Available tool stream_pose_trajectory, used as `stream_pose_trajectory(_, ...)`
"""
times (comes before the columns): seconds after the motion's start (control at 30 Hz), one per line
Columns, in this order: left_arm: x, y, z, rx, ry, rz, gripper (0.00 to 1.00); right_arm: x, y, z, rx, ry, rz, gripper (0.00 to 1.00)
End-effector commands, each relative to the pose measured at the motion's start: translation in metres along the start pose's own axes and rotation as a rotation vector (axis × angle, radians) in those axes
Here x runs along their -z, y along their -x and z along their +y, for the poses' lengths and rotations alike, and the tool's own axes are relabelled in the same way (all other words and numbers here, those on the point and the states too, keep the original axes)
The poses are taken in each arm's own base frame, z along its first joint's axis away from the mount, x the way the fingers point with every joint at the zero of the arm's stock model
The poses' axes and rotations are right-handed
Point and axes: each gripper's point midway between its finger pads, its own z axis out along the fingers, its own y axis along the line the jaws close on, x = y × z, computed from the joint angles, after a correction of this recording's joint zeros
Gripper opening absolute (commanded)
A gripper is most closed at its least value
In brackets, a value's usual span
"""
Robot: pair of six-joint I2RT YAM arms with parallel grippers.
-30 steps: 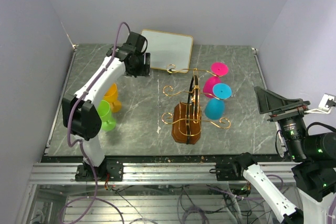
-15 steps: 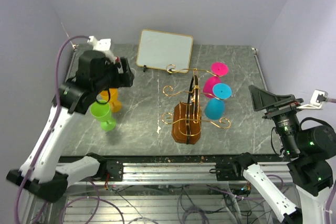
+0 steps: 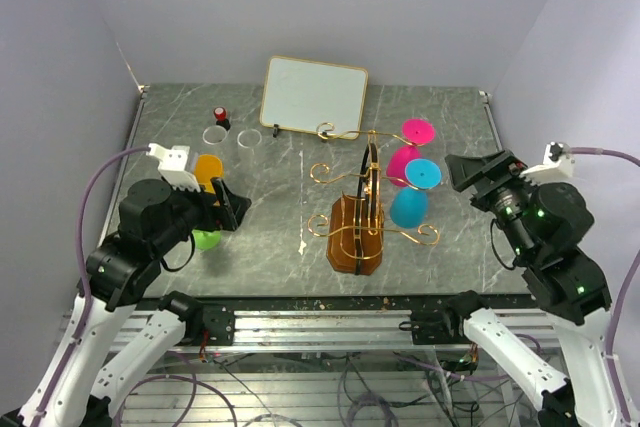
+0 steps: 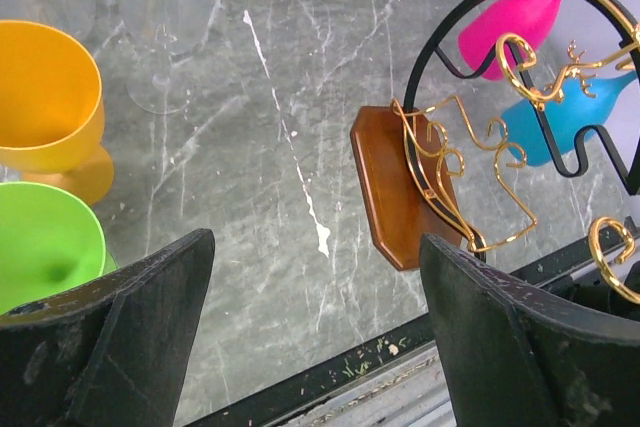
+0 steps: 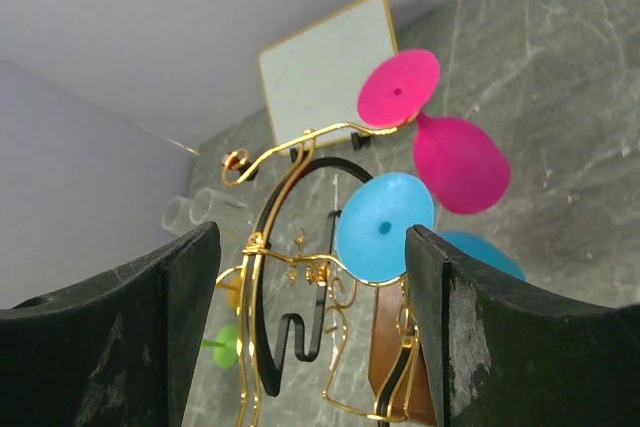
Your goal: Take the wine glass off the wine glass rack
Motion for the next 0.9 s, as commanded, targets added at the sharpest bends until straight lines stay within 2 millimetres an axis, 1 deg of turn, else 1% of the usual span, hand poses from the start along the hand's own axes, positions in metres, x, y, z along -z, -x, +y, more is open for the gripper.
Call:
stream_pose_trajectory(0.0,0.007,0.006,-0.011,0.0,-0.066,-0.048,0.93,-0.011,-0.023,-0.02,-0.031,-0.104,0.075,0.73)
stream_pose_trajectory(0.07,0.01,0.008,-0.012,-0.006,-0.073,-0.06,0.93,-0.017,-0.036,-0.028,-0.041,-0.143,0.107,0.73)
stream_pose_trajectory(0.17,0.009,0.007,-0.011,-0.005,-0.07,-0.065,0.94,-0.026,-0.051,-0.04,-0.062,-0.188,0.13,0.72)
stream_pose_trajectory(0.3,0.006,0.004,-0.012,-0.009,-0.081,-0.053,0.93,-0.035,-0.061,-0.049,-0.073,-0.214,0.13,0.72)
stream_pose_trajectory(0.37,0.004,0.003,-0.01,-0.007,-0.072,-0.044,0.92,-0.039,-0.06,-0.049,-0.071,-0.213,0.117,0.72)
stream_pose_trajectory(0.4,0.004,0.003,-0.01,-0.006,-0.069,-0.045,0.92,-0.043,-0.068,-0.056,-0.056,-0.231,0.129,0.72)
stream_pose_trajectory(0.43,0.004,0.003,-0.01,-0.006,-0.068,-0.047,0.92,-0.045,-0.071,-0.059,-0.046,-0.239,0.13,0.72)
stream_pose_trajectory(0.63,0.003,0.002,-0.013,-0.012,-0.088,-0.044,0.92,-0.057,-0.08,-0.065,-0.018,-0.253,0.138,0.71)
stream_pose_trajectory(0.87,0.0,0.001,-0.011,-0.009,-0.077,-0.032,0.91,-0.066,-0.08,-0.065,0.019,-0.256,0.135,0.65)
